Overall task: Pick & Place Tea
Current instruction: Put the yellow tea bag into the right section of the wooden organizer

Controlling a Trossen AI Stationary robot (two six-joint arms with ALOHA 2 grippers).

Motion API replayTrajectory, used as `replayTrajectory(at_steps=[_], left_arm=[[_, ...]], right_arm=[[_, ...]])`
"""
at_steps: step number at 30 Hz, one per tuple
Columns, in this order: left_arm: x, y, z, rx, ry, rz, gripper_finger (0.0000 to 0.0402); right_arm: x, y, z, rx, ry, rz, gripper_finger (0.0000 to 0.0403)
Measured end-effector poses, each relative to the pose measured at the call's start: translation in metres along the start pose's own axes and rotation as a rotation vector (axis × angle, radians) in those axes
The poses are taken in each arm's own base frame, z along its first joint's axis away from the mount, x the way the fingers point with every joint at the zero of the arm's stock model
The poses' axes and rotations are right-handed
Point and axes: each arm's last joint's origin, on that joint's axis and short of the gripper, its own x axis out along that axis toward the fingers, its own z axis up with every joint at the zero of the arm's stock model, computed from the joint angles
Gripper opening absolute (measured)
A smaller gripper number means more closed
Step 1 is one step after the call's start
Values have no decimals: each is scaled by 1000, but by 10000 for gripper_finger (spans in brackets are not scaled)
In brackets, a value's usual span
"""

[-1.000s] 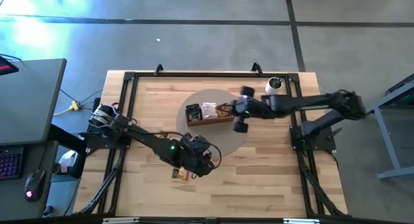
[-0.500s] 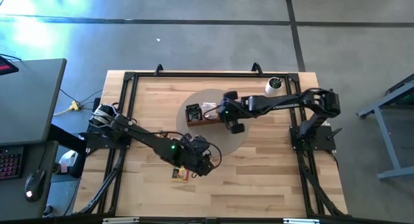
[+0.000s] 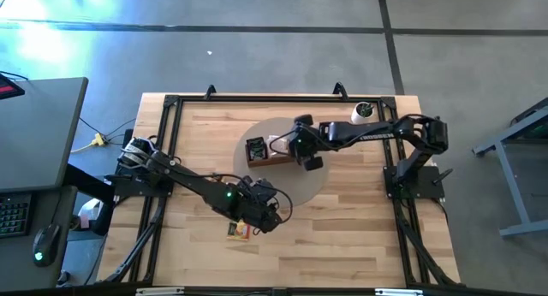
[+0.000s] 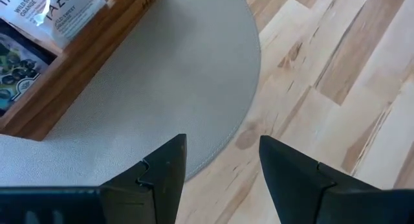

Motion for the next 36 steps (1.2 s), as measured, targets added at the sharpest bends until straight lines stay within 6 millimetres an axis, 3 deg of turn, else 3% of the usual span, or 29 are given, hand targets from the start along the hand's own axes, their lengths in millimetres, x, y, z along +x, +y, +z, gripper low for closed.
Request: replayTrajectory(at_steps=[11, 17, 22, 24, 27, 32, 36], left_arm=[[0, 4, -2, -10, 19, 38, 193], [-3, 13, -10, -59, 69, 131, 193], [-4, 17, -14, -78, 121, 162, 193], [-4, 16, -14, -82, 122, 158, 193], [-4, 16, -14, -76, 122, 155, 193], [-10, 13, -18, -62, 128, 135, 193], [-12, 12, -17, -64, 114, 129, 193]], right_arm=[[-9, 6, 4, -31, 66, -136, 133], [-50, 17, 9, -20, 34, -198, 133], [-90, 24, 9, 124, -147, -63, 133], [-96, 26, 8, 169, -231, -3, 129], [-88, 31, 3, 236, -244, 7, 103], [-47, 41, -13, 320, -251, -47, 17], [-17, 46, -15, 337, -308, -125, 15]])
